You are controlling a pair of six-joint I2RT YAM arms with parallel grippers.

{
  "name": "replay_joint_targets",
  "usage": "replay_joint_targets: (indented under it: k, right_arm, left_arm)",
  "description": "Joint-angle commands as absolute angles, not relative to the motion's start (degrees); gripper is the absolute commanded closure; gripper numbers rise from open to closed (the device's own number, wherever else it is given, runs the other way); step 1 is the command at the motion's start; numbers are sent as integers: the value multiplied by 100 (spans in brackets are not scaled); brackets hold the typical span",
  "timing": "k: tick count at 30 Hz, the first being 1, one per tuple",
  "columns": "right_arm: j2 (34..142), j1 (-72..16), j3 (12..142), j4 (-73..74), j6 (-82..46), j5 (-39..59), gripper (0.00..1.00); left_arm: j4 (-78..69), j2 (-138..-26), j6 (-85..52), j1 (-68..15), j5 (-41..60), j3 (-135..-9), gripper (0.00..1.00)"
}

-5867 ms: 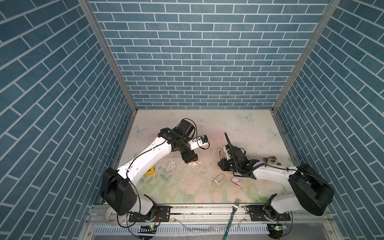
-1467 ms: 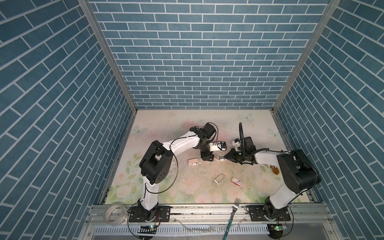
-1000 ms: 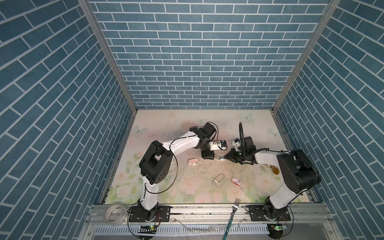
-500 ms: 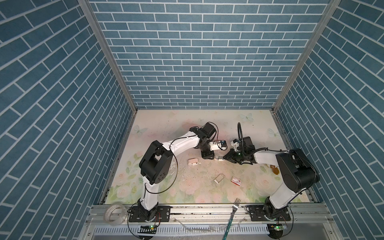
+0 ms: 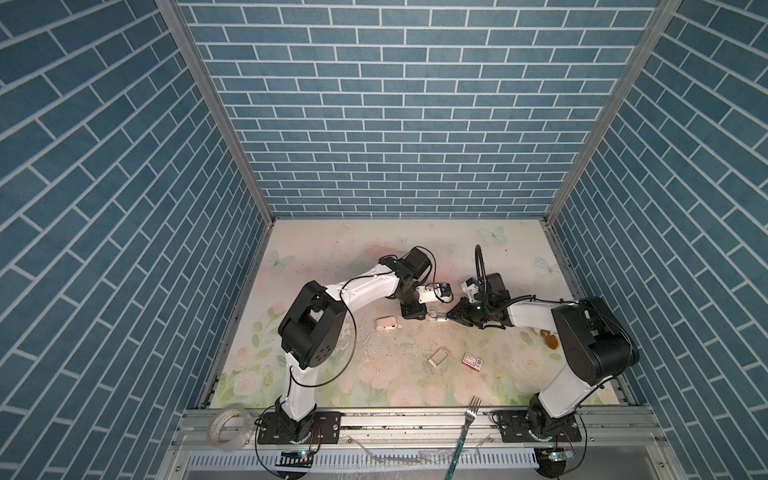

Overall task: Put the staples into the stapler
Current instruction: 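Lower and close the left gripper on the pink lid's end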

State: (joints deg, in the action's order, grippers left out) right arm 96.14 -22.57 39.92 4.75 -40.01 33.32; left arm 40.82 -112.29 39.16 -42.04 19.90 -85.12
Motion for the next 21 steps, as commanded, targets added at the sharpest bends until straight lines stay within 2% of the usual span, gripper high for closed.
replay_joint_targets:
  k: [1, 21]
  right_arm:
    - [9729, -2303, 4027, 202, -3797, 3268, 87]
    - [9764, -2303, 4072, 141, -3726, 3287, 89]
  left_arm:
    - [4078, -11259, 3888, -4252, 1968, -8440, 58]
    - [4211, -11422, 3937, -4264, 2034, -8646, 71]
